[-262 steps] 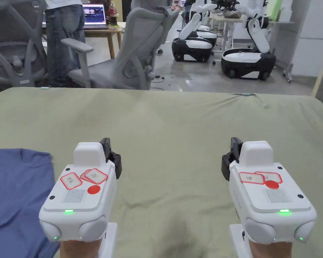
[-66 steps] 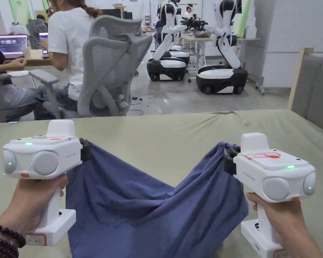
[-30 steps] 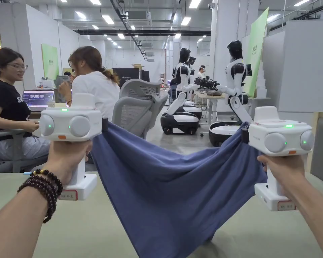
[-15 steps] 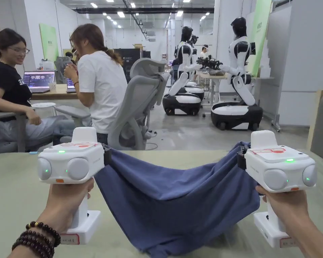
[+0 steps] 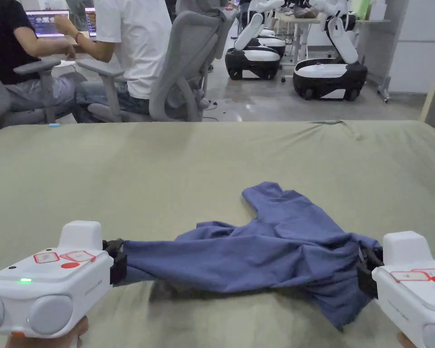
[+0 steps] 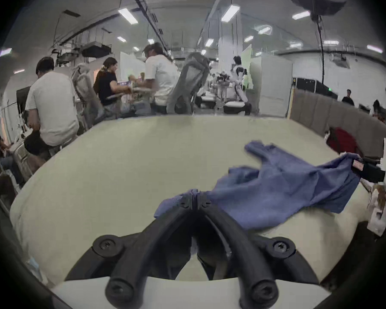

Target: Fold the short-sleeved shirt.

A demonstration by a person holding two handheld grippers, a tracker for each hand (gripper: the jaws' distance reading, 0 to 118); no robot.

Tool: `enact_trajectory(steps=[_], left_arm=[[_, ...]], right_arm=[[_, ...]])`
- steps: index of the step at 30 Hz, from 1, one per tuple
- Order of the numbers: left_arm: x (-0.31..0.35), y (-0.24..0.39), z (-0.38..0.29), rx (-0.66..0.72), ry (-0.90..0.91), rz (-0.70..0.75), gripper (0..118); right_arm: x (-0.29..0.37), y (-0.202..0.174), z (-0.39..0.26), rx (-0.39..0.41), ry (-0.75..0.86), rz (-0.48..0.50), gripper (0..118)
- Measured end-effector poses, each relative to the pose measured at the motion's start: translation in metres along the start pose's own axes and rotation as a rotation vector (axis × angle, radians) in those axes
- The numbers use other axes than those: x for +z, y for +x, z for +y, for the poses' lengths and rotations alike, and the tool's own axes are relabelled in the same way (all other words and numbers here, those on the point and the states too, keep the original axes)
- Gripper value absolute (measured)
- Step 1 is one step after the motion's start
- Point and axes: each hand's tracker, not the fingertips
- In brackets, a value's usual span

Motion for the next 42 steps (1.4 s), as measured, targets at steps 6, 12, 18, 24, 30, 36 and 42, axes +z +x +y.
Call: enact_trajectory(steps=[6, 12, 18, 24, 30, 36, 42], left_arm=[[-0.005, 0.001, -0.033, 0.031, -0.159, 0.011, 1], [-0.037, 0.004, -0.042, 0.019, -0.245, 0.070, 1], [-0.038, 0.007, -0.042, 0.036, -0.250, 0.099, 6], [-0.015, 0.012, -0.039, 0.039, -0.147, 0.096, 116], [0.008, 0.008, -0.033, 0.049, -0.152, 0.127, 88], [0.014, -0.004, -0.034, 0.068, -0.129, 0.167, 0], [-0.009, -0.009, -0.040, 0.136, -0.181, 0.120, 47]], right_arm=[[-0.009, -0.003, -0.040, 0.023, -0.165, -0.006, 6], [-0.029, 0.001, -0.042, 0.011, -0.236, -0.060, 6], [-0.018, -0.003, -0.037, -0.013, -0.242, -0.076, 16], [0.010, -0.001, -0.034, -0.040, -0.168, -0.103, 118], [0.037, 0.000, -0.026, -0.076, -0.109, -0.085, 73], [0.031, -0.001, -0.025, -0.062, -0.088, -0.086, 0], [0.029, -0.005, -0.022, -0.063, -0.101, -0.041, 0]])
